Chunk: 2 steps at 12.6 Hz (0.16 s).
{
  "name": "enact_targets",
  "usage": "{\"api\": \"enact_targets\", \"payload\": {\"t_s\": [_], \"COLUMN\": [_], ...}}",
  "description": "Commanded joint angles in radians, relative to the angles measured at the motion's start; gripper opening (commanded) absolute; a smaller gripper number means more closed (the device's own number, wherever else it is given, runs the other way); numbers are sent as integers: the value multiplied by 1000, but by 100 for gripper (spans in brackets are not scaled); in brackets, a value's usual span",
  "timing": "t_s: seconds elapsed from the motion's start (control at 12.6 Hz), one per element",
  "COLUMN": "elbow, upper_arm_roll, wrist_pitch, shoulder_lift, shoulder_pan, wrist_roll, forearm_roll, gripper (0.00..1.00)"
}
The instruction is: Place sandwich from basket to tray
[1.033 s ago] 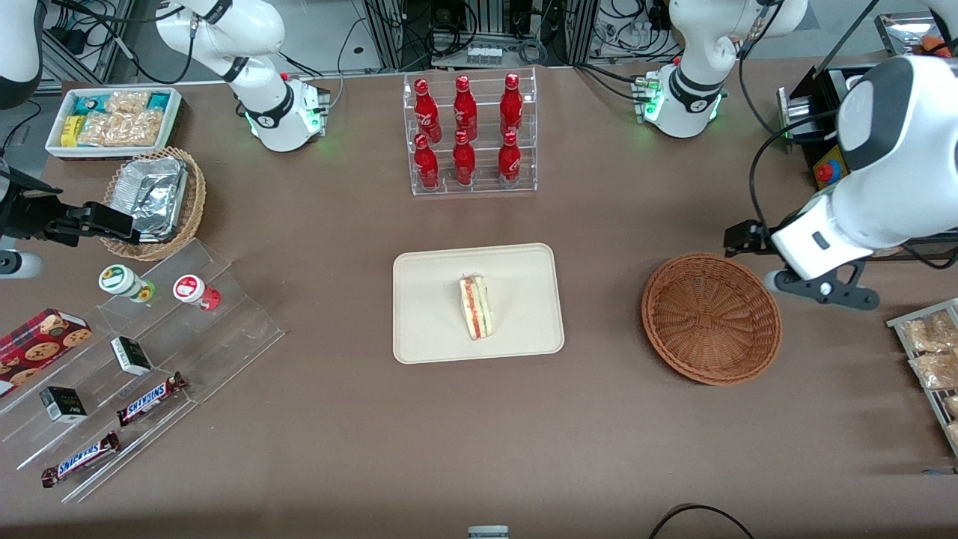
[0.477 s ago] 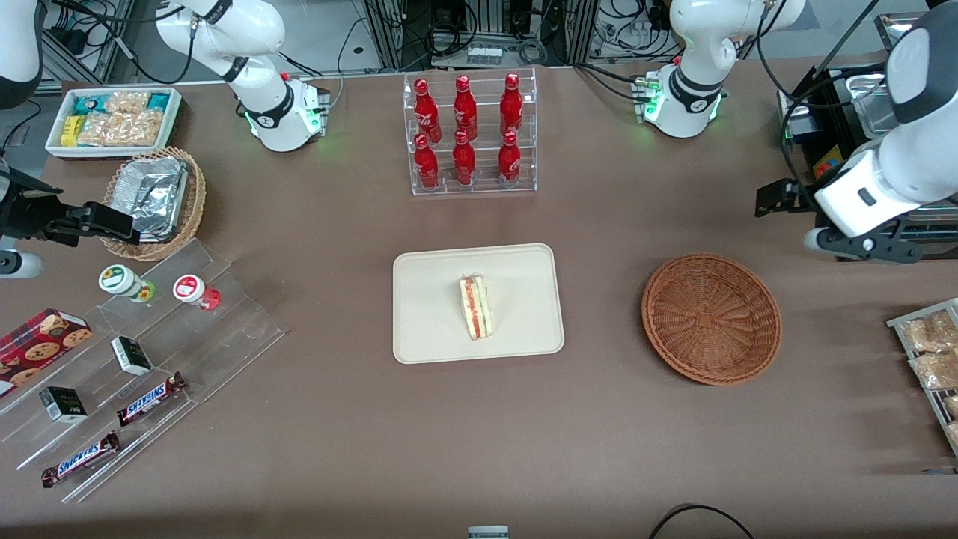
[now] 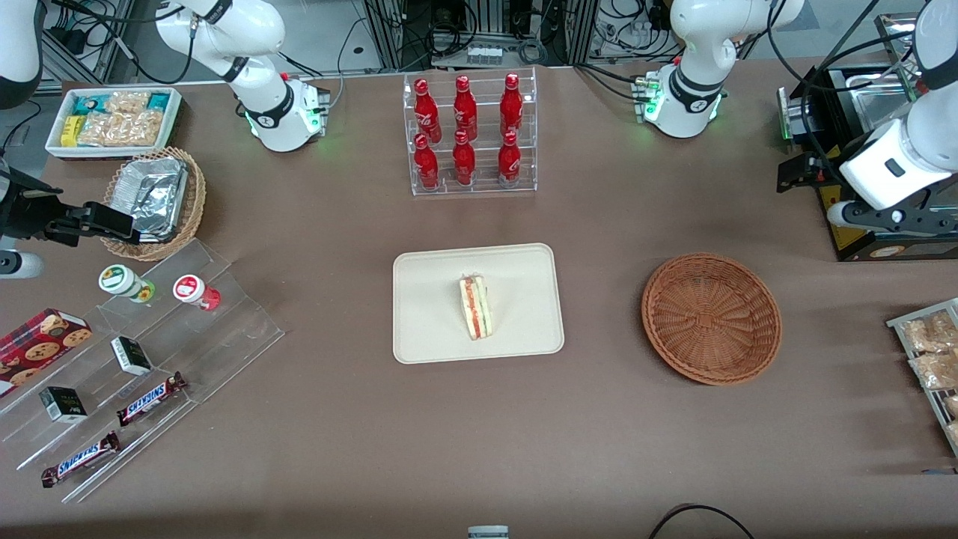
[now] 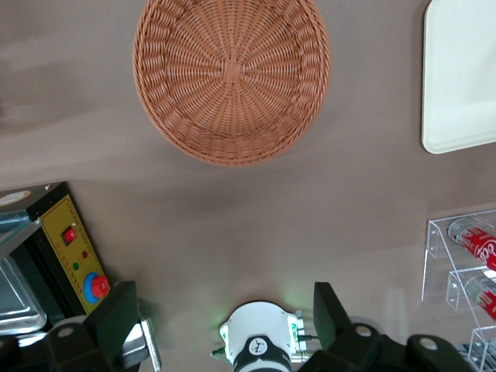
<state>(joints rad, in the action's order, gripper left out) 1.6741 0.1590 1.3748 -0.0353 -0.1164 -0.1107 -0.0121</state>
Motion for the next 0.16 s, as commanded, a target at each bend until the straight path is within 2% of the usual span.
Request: {"api": "enact_targets", "payload": {"t_s": [0.0, 0.08], "elbow": [-5, -7], "upper_arm_roll": [11, 11], "wrist_pitch": [-23, -20], "shoulder_lift": [-15, -15], "shoulder_pan": [-11, -11], "wrist_roll": [44, 67], "forearm_roll": [11, 11], "gripper": [100, 100]}}
